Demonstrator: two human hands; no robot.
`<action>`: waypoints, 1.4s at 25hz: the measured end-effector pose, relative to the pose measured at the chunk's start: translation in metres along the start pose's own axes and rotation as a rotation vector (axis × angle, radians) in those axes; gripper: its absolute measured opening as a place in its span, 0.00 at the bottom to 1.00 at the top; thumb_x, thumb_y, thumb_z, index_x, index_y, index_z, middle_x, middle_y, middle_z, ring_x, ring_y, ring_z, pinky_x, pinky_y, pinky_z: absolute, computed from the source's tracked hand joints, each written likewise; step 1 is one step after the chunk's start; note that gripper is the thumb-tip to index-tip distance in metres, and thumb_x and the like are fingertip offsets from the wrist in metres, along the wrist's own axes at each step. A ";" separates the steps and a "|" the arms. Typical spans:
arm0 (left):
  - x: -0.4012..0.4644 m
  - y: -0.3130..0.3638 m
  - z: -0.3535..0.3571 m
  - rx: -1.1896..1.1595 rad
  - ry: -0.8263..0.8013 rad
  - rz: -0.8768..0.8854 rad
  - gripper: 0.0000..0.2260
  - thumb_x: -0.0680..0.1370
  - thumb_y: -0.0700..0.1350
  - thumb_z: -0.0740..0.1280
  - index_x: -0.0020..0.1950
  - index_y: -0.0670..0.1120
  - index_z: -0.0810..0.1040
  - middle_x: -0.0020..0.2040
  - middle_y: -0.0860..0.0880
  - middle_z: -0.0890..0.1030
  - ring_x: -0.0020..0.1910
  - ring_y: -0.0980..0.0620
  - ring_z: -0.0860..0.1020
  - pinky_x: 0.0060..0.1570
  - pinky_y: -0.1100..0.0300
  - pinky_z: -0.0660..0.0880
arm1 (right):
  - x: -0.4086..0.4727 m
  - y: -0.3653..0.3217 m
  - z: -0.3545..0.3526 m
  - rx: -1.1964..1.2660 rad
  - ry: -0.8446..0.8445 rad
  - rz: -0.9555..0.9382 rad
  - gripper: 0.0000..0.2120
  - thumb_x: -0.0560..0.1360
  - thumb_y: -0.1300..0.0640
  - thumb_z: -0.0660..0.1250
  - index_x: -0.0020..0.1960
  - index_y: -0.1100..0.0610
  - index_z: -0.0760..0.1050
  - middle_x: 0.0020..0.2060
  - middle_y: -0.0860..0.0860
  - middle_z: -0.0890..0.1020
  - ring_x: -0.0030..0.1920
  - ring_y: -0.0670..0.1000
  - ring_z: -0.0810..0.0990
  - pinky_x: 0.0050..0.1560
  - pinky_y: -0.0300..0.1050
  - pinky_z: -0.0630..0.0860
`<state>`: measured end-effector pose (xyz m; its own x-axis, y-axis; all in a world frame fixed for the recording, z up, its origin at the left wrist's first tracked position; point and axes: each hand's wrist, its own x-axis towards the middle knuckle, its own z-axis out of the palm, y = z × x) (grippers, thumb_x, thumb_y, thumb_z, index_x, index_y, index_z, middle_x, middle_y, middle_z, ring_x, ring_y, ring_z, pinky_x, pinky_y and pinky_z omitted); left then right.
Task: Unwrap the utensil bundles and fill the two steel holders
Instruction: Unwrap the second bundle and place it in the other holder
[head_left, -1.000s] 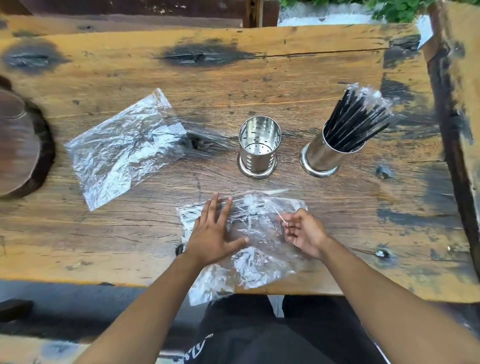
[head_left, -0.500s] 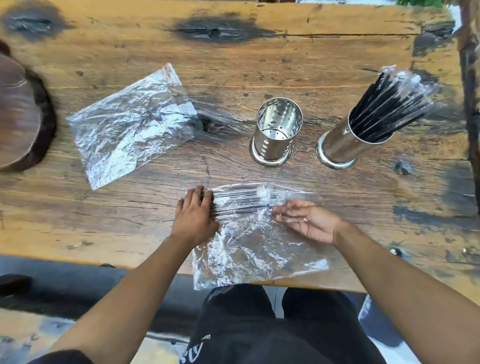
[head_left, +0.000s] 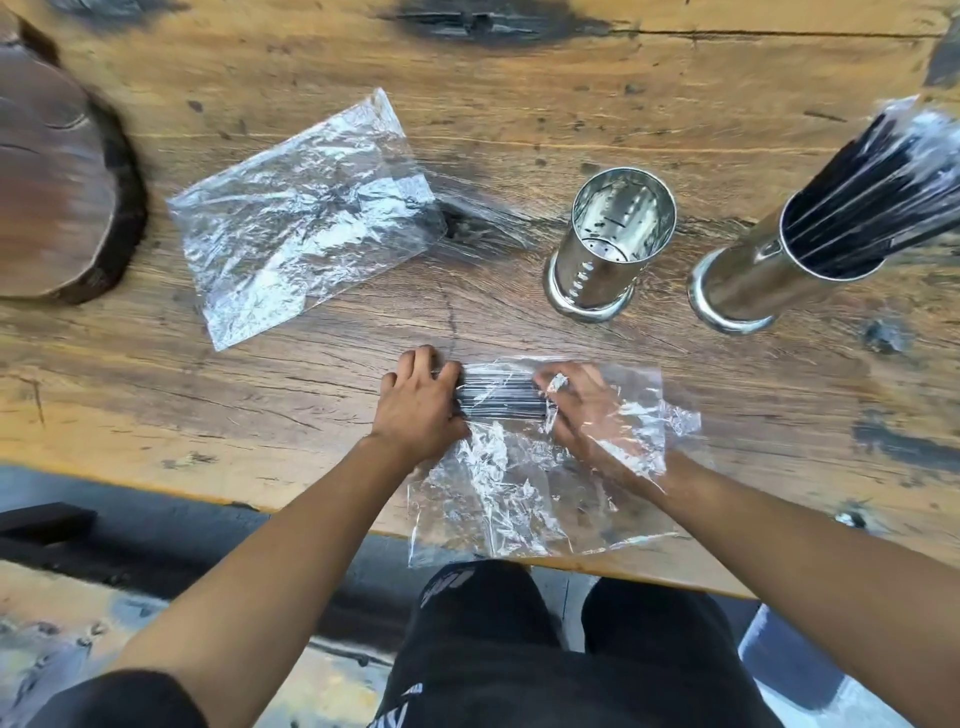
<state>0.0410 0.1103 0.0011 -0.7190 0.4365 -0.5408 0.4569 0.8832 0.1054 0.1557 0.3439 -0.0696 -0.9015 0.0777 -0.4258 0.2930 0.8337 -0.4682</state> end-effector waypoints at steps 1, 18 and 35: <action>-0.002 -0.002 0.002 0.004 0.012 0.015 0.30 0.72 0.58 0.71 0.71 0.51 0.67 0.71 0.43 0.64 0.71 0.41 0.64 0.68 0.43 0.67 | 0.000 -0.024 -0.016 -0.115 0.053 -0.087 0.24 0.79 0.60 0.66 0.74 0.59 0.71 0.68 0.56 0.75 0.66 0.54 0.73 0.66 0.42 0.70; -0.016 -0.003 0.038 -0.095 0.004 0.029 0.32 0.84 0.57 0.49 0.84 0.49 0.40 0.83 0.44 0.37 0.83 0.44 0.36 0.81 0.42 0.40 | 0.019 -0.093 -0.051 -0.549 -0.138 -0.092 0.05 0.78 0.68 0.65 0.53 0.67 0.77 0.43 0.61 0.82 0.42 0.60 0.83 0.42 0.54 0.82; -0.020 -0.006 0.042 -0.093 -0.019 0.021 0.32 0.83 0.66 0.39 0.81 0.55 0.31 0.81 0.49 0.30 0.81 0.49 0.31 0.80 0.45 0.35 | 0.015 -0.066 -0.048 -0.369 -0.119 -0.158 0.16 0.81 0.71 0.57 0.68 0.65 0.65 0.58 0.62 0.76 0.53 0.59 0.77 0.55 0.50 0.79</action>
<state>0.0745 0.0887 -0.0241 -0.6993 0.4525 -0.5534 0.4203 0.8864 0.1937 0.1073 0.3163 -0.0076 -0.8766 -0.1123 -0.4679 0.0009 0.9720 -0.2350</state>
